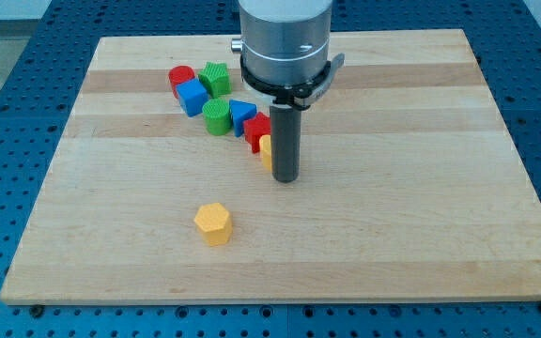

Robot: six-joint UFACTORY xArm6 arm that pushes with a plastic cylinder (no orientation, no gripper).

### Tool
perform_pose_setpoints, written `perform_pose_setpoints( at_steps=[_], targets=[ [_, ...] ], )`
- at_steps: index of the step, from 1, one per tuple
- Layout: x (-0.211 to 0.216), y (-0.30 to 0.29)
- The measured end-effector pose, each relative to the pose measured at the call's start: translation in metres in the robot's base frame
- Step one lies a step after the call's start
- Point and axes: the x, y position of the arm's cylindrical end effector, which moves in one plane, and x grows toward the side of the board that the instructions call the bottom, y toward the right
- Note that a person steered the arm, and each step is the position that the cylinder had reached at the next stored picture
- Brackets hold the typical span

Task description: Move yellow hexagon on left side of yellow heart

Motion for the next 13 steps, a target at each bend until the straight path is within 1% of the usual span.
perform_pose_setpoints(
  at_steps=[1, 2, 3, 4, 5, 6, 7, 8, 9, 10, 11, 12, 13],
  targets=[
    [0.001, 0.011],
    [0.035, 0.044],
    [0.078, 0.037],
    [0.092, -0.002],
    [0.092, -0.037],
    [0.078, -0.073],
    [0.084, -0.064],
    [0.103, -0.061],
    [0.101, -0.088],
    [0.051, -0.108],
    [0.005, -0.110],
    [0.014, -0.085],
    [0.041, -0.078]
  ],
)
